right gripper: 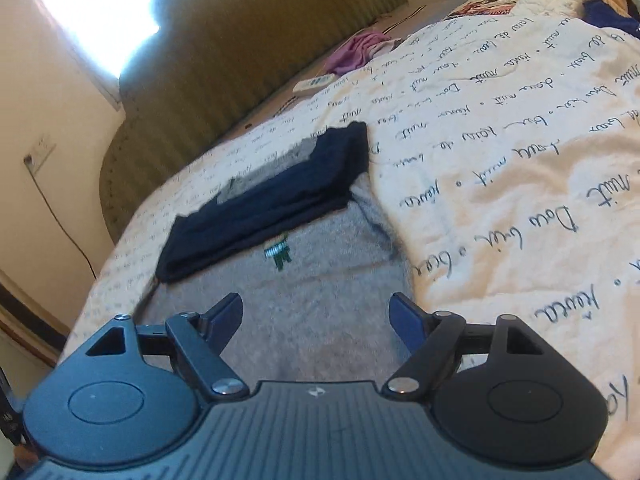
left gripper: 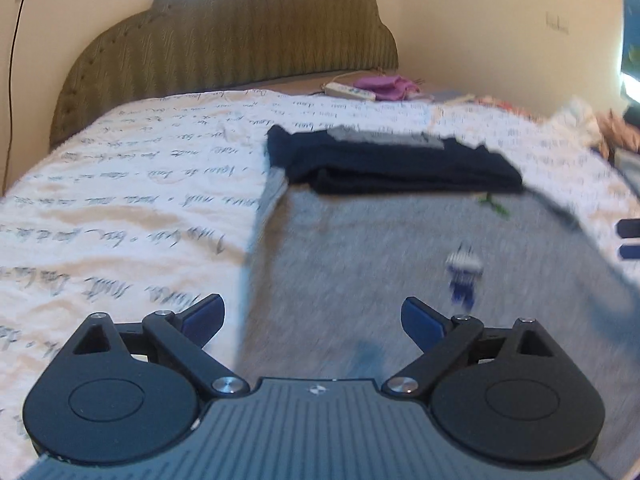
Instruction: Fold small clothes
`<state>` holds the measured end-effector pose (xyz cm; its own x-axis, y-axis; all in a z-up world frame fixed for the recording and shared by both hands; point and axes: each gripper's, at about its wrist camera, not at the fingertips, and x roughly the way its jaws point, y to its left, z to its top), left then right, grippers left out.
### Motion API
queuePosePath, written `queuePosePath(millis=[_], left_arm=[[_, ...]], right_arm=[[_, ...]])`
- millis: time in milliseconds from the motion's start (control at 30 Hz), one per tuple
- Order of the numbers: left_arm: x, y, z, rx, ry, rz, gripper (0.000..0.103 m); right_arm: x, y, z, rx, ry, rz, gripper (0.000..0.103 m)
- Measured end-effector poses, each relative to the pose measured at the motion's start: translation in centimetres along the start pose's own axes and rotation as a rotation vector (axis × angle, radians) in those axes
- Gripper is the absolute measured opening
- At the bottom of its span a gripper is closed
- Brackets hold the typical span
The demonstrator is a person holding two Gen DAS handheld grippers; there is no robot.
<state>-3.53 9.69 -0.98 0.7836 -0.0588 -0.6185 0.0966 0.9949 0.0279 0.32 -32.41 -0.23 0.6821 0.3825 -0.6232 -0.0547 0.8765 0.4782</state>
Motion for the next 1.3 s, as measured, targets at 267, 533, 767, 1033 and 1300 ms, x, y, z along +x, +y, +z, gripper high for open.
queuePosePath(millis=[267, 533, 767, 1033, 1300], left_arm=[[-3.2, 4.3, -5.2, -0.082, 0.154, -0.162, 0.097], [-4.4, 6.3, -6.9, -0.266, 0.3, -0.677, 0.101], [-2.0, 8.5, -6.9, -0.544, 0.362, -0.773, 0.101], [-1.7, 7.6, -5.8, -0.465, 0.405, -0.668, 0.07], [-2.4, 7.2, -6.3, -0.343, 0.431, -0.631, 0.032]], right_arm=[[-6.9, -6.8, -6.6, 0.215, 0.127, 0.059, 0.08], [-7.7, -10.2, -9.7, 0.404, 0.286, 0.372, 0.08], [-6.5, -10.2, -8.9, 0.407, 0.297, 0.46, 0.08], [-4.6, -9.5, -8.4, 0.36, 0.313, 0.434, 0.05], [-4.8, -9.9, -9.2, 0.346, 0.328, 0.439, 0.033]])
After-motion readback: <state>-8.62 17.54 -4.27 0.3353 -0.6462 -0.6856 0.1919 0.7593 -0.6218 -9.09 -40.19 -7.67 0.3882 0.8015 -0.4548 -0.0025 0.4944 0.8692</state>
